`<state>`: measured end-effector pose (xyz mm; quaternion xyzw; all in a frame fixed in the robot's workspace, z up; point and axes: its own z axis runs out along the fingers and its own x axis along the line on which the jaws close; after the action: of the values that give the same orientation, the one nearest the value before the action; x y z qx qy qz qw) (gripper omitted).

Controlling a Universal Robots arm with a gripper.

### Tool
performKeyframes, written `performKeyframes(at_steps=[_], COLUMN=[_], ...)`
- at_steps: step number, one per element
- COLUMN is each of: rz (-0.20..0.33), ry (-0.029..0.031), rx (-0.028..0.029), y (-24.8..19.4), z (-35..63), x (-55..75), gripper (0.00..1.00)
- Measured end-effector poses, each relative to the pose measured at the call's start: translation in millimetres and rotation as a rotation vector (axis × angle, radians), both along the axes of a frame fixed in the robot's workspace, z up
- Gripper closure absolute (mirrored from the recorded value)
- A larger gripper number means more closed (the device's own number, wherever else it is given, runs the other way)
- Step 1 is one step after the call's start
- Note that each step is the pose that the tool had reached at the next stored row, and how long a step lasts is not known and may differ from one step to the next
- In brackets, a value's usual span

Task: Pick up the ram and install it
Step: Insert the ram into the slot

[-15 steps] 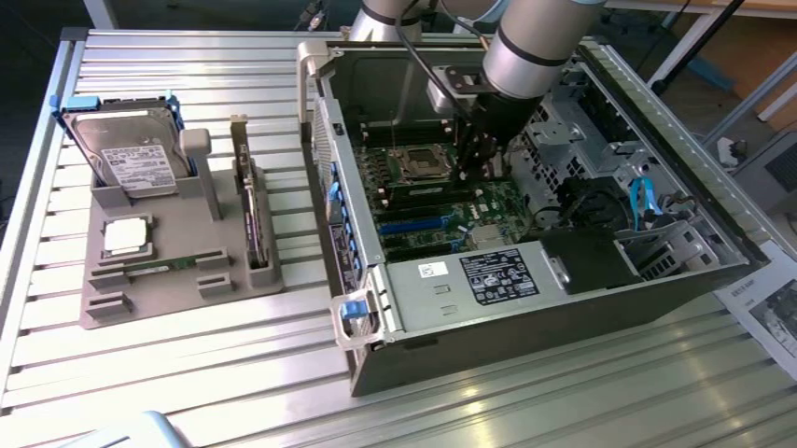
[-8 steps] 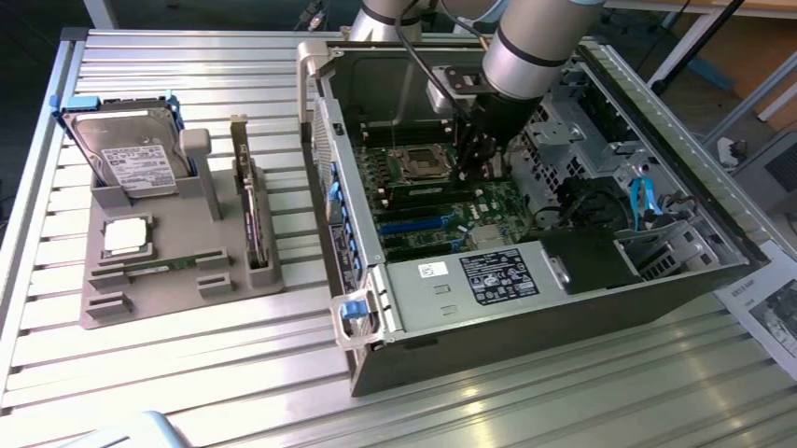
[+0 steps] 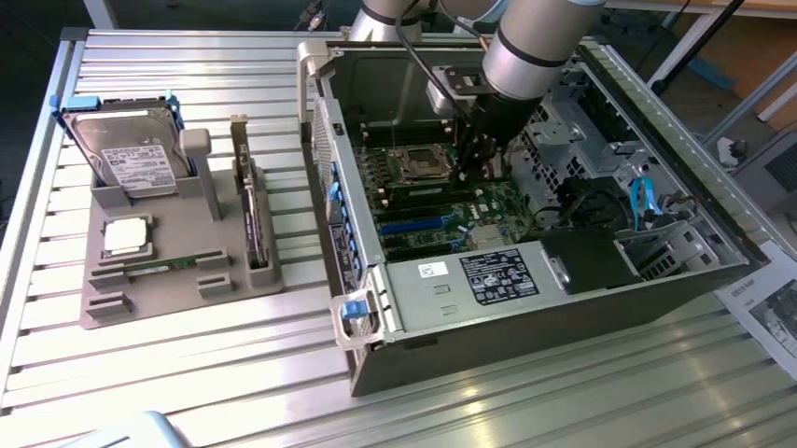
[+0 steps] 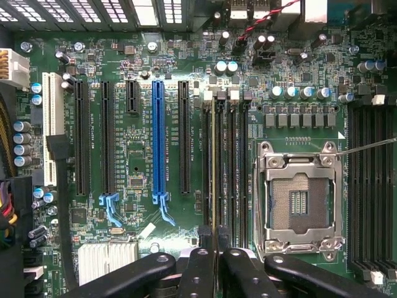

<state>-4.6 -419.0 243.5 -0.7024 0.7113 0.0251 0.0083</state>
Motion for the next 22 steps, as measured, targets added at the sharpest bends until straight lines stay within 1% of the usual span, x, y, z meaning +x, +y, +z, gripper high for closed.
performKeyframes(at_steps=[22], rz=[0.000], ry=[0.0000], rx=[0.0000], y=[-1.3], z=[-4.1], x=[0.0], gripper=[0.88])
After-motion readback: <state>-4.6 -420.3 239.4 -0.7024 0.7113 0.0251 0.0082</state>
